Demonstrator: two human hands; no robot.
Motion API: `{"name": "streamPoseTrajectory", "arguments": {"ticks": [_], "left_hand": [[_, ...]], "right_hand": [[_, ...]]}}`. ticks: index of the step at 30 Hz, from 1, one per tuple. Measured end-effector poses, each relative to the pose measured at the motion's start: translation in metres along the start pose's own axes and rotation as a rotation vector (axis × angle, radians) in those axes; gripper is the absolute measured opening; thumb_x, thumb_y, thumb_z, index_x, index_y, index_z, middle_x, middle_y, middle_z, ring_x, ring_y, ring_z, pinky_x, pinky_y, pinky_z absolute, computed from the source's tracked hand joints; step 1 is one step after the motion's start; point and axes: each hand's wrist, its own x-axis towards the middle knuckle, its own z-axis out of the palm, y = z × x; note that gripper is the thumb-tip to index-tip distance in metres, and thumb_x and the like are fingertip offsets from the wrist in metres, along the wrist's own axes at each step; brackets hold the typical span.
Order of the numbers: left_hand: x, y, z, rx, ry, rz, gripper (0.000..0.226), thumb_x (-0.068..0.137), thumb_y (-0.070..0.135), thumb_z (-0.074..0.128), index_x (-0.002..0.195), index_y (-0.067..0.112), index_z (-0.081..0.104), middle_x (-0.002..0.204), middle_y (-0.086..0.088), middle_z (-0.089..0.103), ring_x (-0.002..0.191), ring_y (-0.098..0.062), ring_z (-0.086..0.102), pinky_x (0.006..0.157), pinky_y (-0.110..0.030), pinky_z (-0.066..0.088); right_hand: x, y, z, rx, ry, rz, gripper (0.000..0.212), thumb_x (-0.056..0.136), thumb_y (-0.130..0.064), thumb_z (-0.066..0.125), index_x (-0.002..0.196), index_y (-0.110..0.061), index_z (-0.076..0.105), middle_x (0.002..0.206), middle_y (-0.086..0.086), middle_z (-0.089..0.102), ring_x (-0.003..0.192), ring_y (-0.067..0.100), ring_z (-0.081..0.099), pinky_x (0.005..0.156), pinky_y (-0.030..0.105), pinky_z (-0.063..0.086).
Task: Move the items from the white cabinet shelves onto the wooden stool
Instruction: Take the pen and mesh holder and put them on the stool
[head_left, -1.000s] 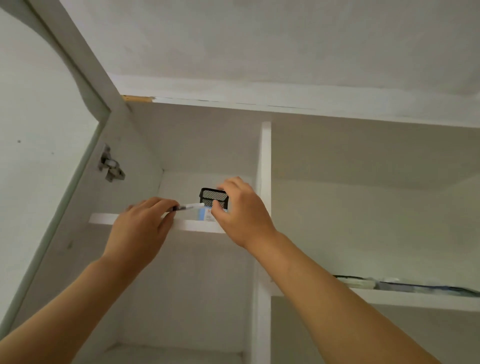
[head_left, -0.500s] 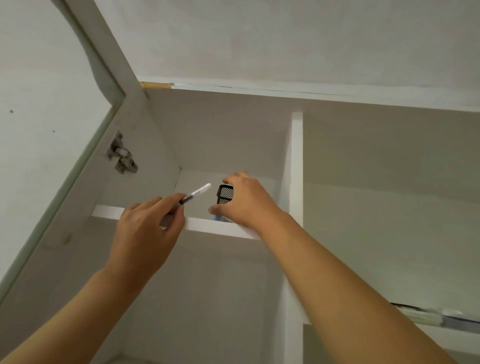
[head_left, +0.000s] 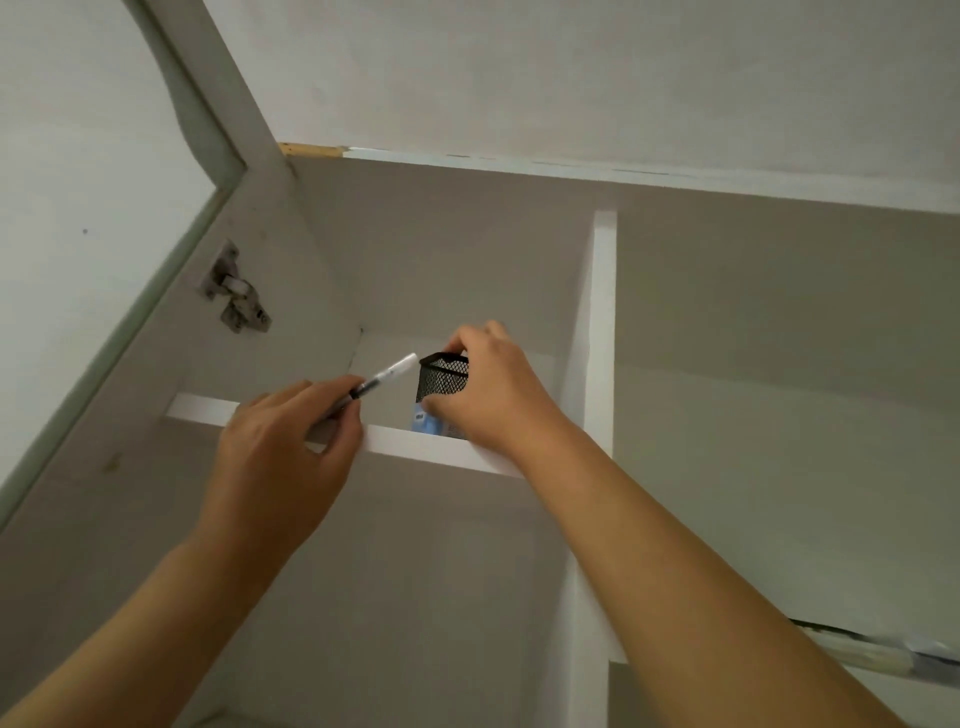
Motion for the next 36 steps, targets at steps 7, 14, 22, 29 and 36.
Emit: {"name": "streamPoseTrajectory", "arguments": {"ticks": [7, 14, 22, 29, 36], "left_hand": [[0.000, 0.001, -0.002, -0.031, -0.037, -0.025, 0.028, 0.094, 0.022, 0.060, 0.113, 0.015, 0.079, 0.076, 0.006, 0.065, 0.066, -0.023, 0.064, 0.069, -0.048, 0.054], [0.001, 0.002, -0.001, -0.038, -0.021, -0.040, 0.025, 0.093, 0.020, 0.061, 0.109, 0.015, 0.079, 0.073, 0.007, 0.062, 0.064, -0.024, 0.062, 0.068, -0.047, 0.053], [0.001, 0.001, 0.000, -0.049, -0.022, -0.051, 0.024, 0.094, 0.021, 0.060, 0.108, 0.014, 0.079, 0.072, 0.007, 0.060, 0.063, -0.025, 0.060, 0.066, -0.048, 0.052], [0.001, 0.003, -0.002, -0.032, -0.042, -0.046, 0.026, 0.093, 0.021, 0.061, 0.110, 0.013, 0.079, 0.073, 0.008, 0.061, 0.063, -0.020, 0.059, 0.066, -0.044, 0.052], [0.002, 0.004, -0.002, -0.003, -0.034, -0.054, 0.023, 0.092, 0.020, 0.061, 0.106, 0.015, 0.078, 0.071, 0.011, 0.057, 0.061, -0.018, 0.053, 0.066, -0.038, 0.046]], "right_hand": [[-0.005, -0.006, -0.004, 0.046, -0.019, 0.016, 0.034, 0.084, -0.015, 0.073, 0.110, -0.013, 0.053, 0.120, 0.003, 0.042, 0.098, 0.024, 0.056, 0.078, 0.026, 0.042], [-0.005, -0.004, -0.004, 0.046, -0.019, 0.103, 0.047, 0.083, -0.026, 0.082, 0.112, -0.014, 0.046, 0.118, 0.002, 0.040, 0.090, 0.021, 0.055, 0.070, 0.027, 0.042], [-0.002, 0.000, -0.005, 0.057, -0.102, 0.189, 0.053, 0.085, -0.023, 0.082, 0.120, -0.016, 0.043, 0.127, 0.004, 0.040, 0.081, 0.006, 0.050, 0.063, 0.018, 0.037], [0.002, 0.004, 0.000, 0.107, -0.181, 0.284, 0.074, 0.084, -0.039, 0.085, 0.136, -0.017, 0.037, 0.131, 0.008, 0.052, 0.107, 0.024, 0.060, 0.078, 0.032, 0.046], [0.001, 0.005, -0.001, 0.132, -0.221, 0.358, 0.074, 0.080, -0.047, 0.086, 0.132, -0.017, 0.043, 0.121, 0.002, 0.063, 0.105, 0.022, 0.065, 0.081, 0.036, 0.055]]}}
